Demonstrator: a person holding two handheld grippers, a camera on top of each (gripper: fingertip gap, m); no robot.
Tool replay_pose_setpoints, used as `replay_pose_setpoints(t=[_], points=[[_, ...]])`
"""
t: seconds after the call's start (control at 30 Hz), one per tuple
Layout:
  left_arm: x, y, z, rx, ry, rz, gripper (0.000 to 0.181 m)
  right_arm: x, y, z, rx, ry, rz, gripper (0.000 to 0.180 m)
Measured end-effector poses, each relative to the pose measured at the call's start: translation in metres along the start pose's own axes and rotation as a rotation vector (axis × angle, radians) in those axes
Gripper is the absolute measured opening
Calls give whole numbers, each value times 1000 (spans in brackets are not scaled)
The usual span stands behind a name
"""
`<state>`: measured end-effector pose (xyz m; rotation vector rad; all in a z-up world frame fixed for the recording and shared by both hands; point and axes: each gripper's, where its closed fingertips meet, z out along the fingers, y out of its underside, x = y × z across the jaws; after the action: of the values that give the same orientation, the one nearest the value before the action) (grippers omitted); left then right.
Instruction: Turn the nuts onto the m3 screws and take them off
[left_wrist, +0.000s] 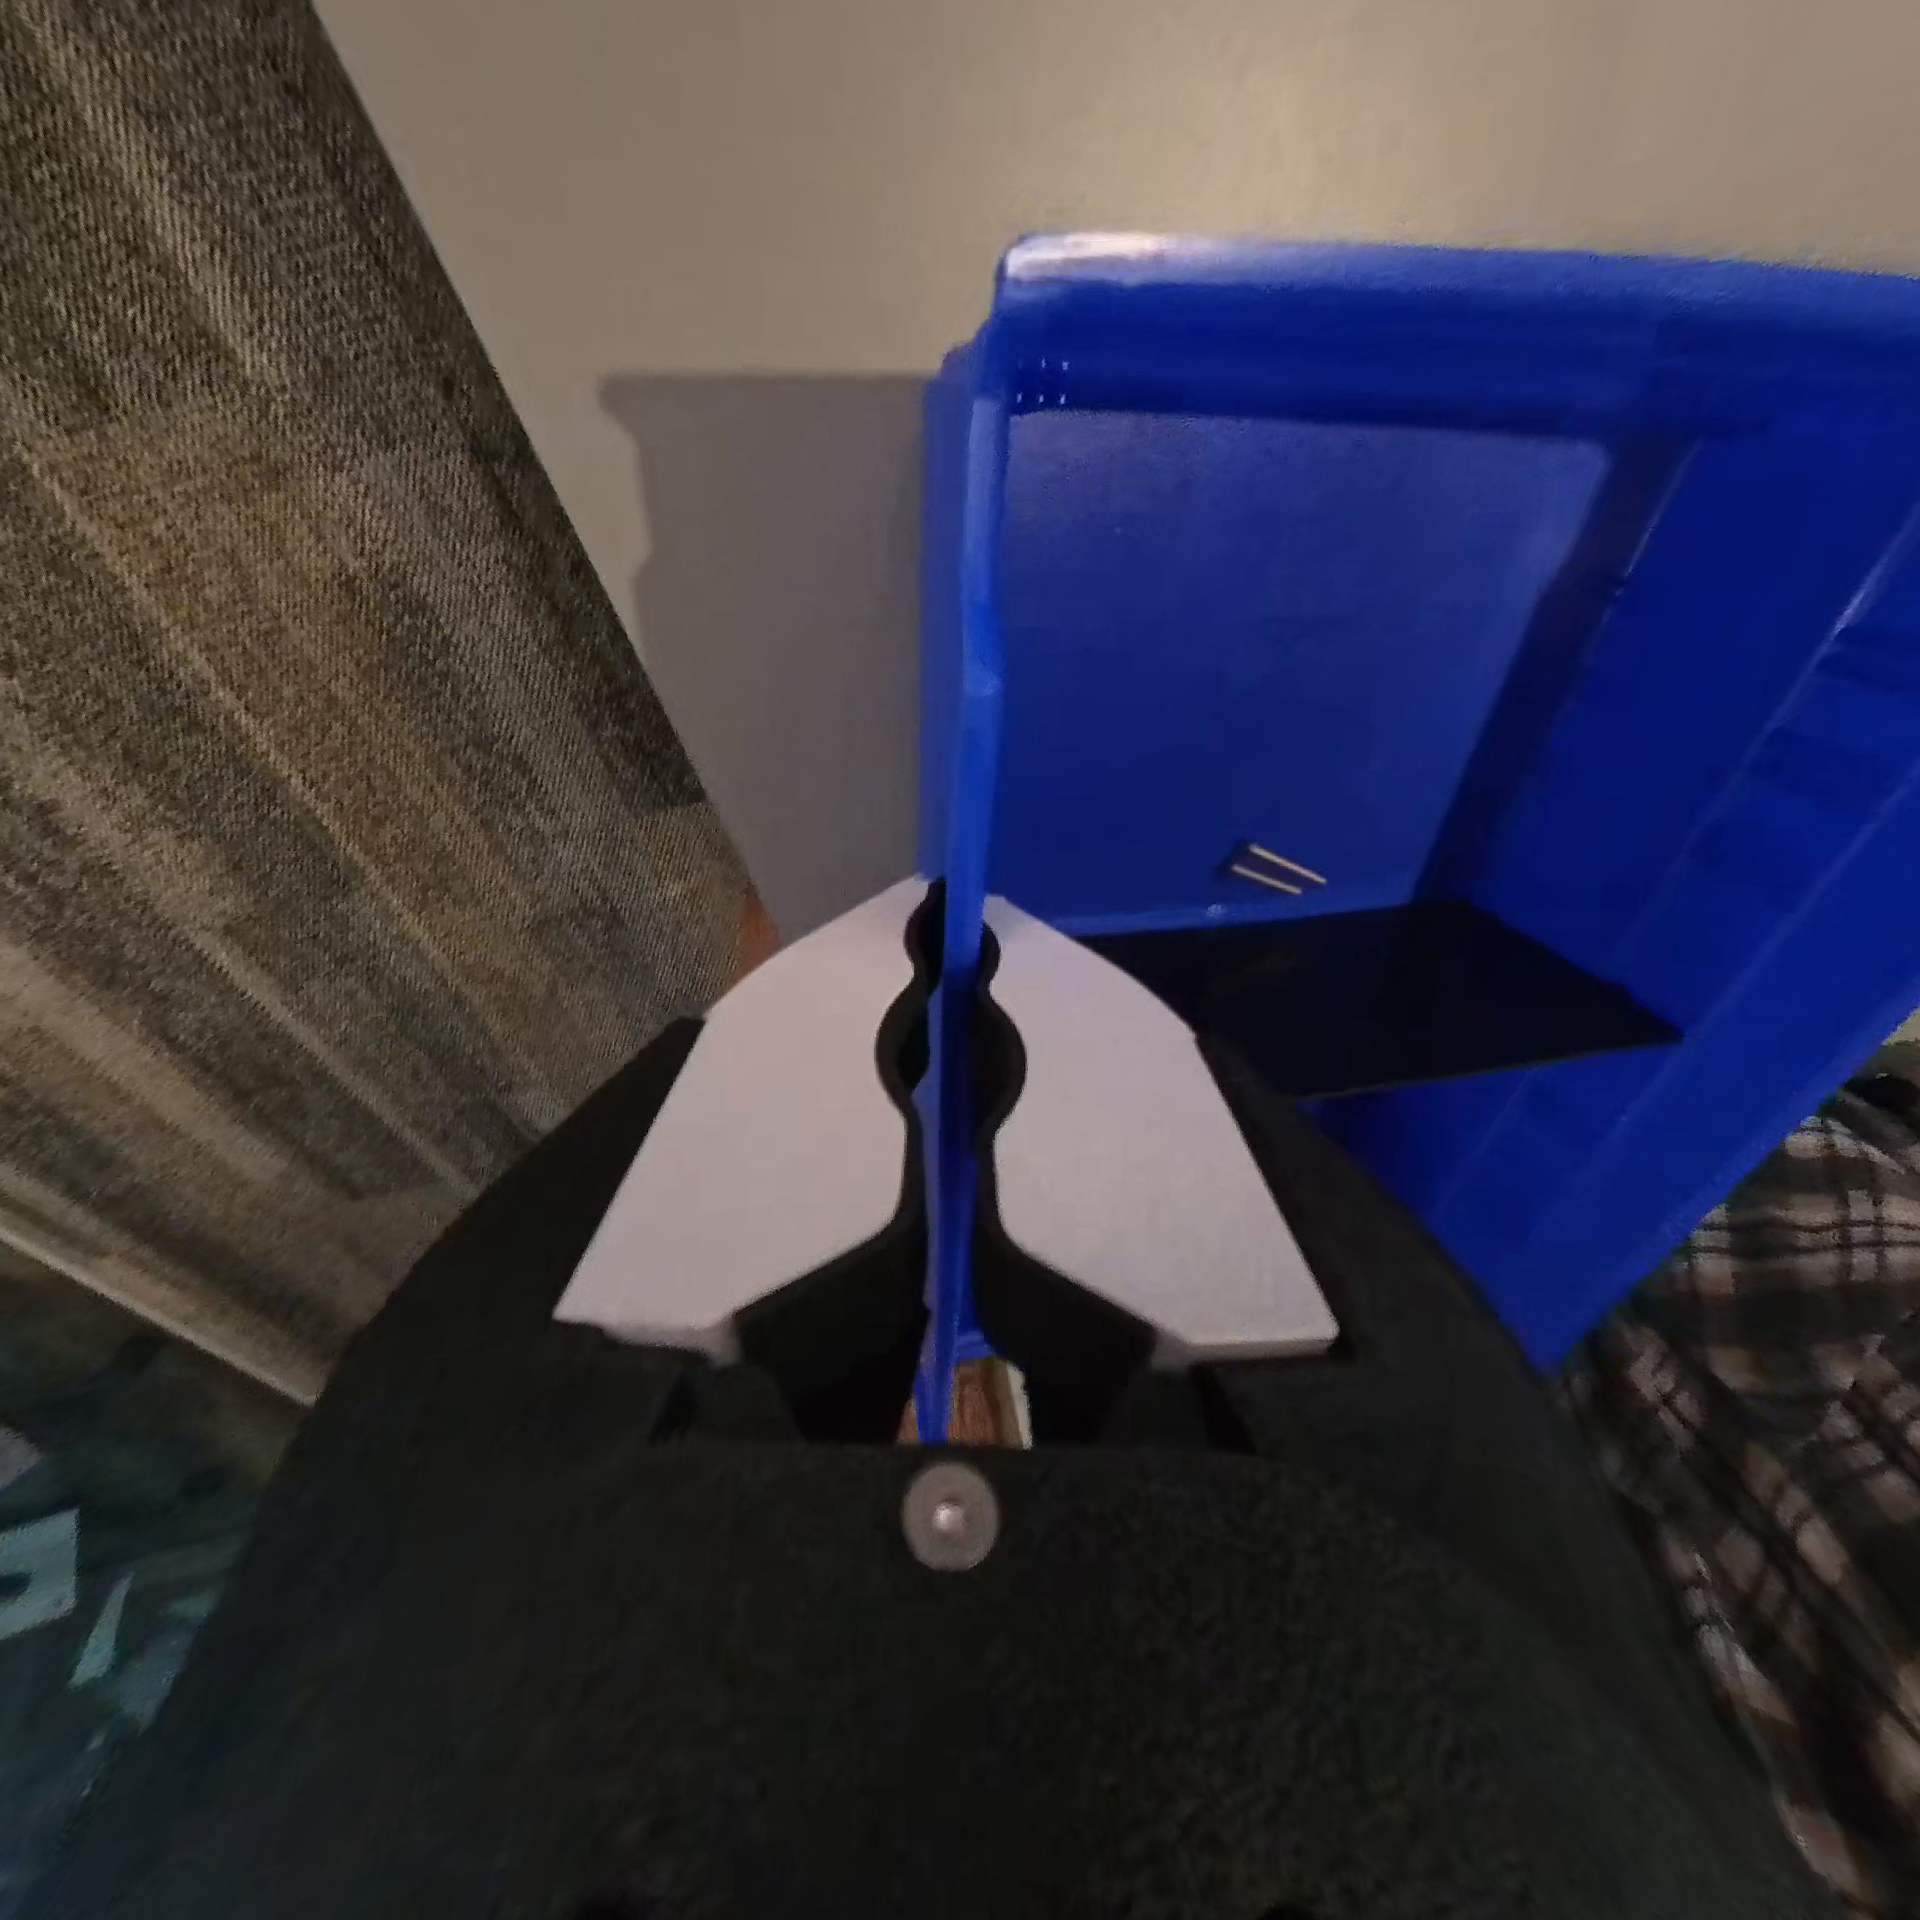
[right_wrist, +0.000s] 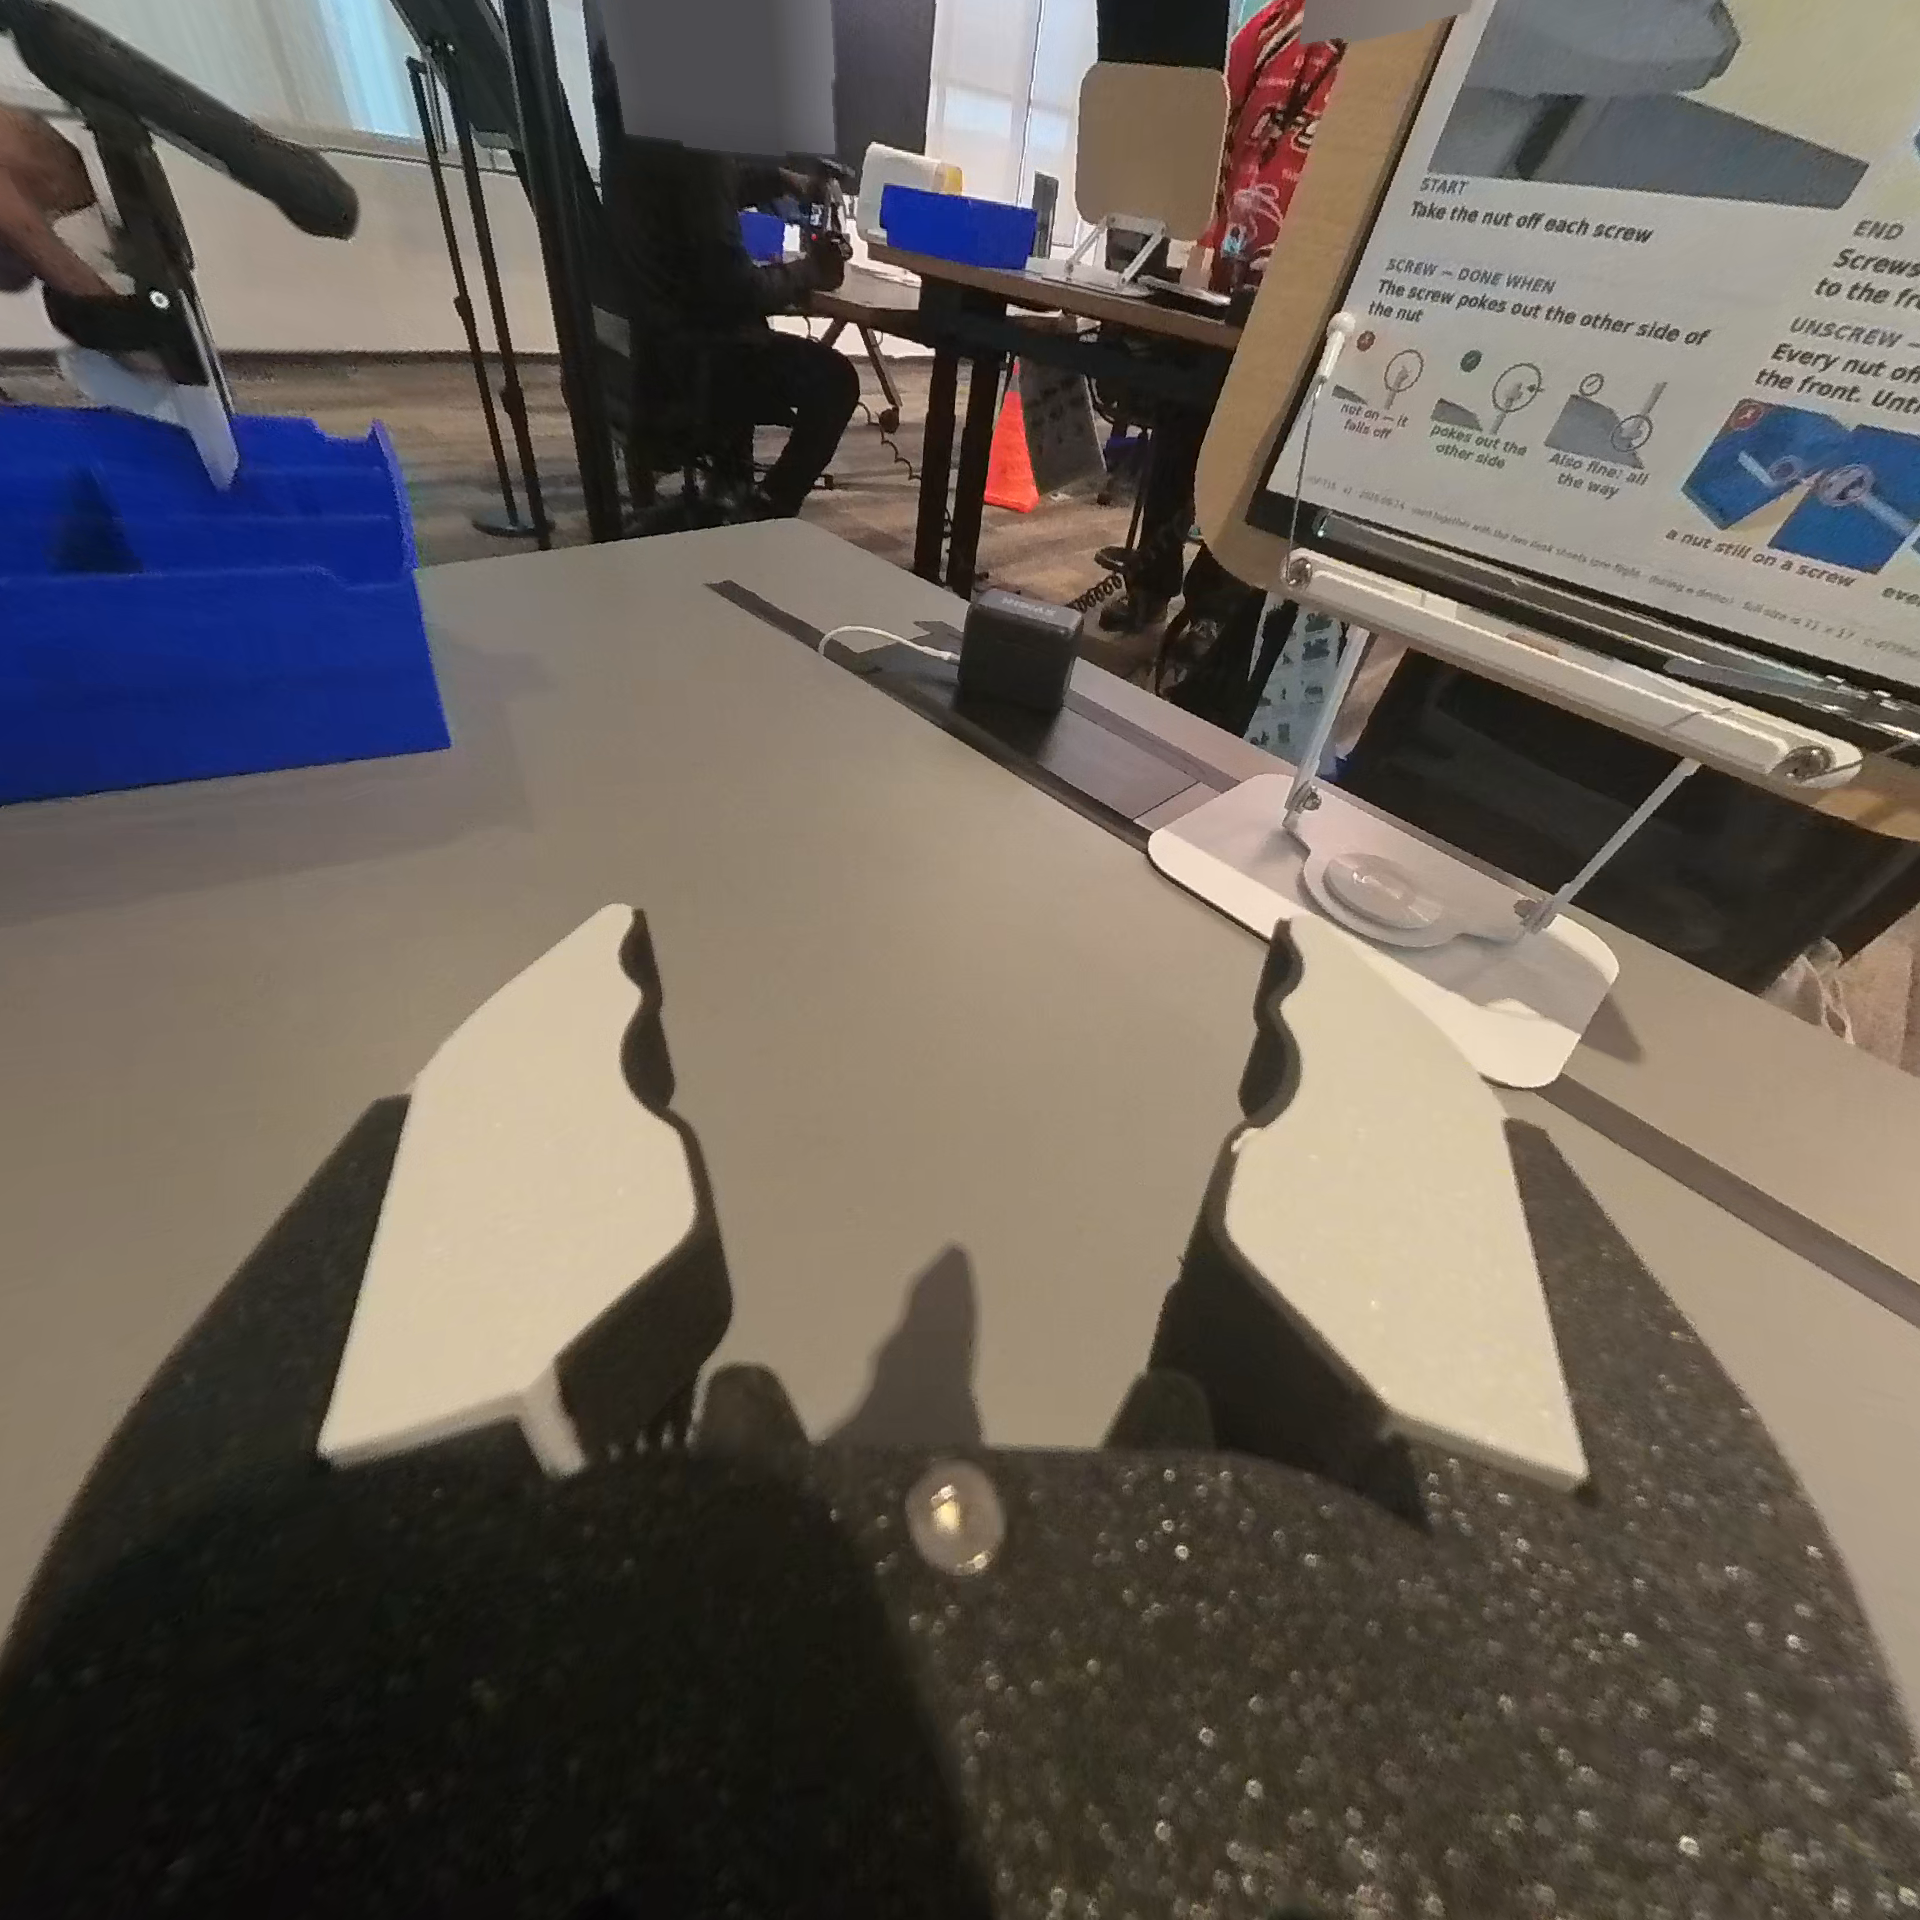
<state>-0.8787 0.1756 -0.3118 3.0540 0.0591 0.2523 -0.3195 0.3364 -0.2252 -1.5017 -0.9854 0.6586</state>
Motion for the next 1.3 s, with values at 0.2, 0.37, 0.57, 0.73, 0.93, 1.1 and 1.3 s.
replay_pose_setpoints(t=[0.2,0.37,0.57,0.73,0.93,1.1,1.3], points=[[6,1,-3,-92,-15,-37,2,1,4,-1,11,-5,23,108],[9,-10,5,-37,24,-29,3,2,6,-4,11,-3,27,108],[7,-13,10,47,71,-22,4,5,4,-5,9,1,30,108],[9,-15,9,90,99,-12,10,-3,2,5,-2,-22,13,108],[11,-24,-11,230,138,-7,31,-9,-5,13,-7,-37,-2,108],[28,-30,-48,414,-22,176,33,-13,-11,20,-20,-47,-24,108],[101,-20,-37,414,-37,379,36,-18,-15,32,-54,-59,-48,108]])
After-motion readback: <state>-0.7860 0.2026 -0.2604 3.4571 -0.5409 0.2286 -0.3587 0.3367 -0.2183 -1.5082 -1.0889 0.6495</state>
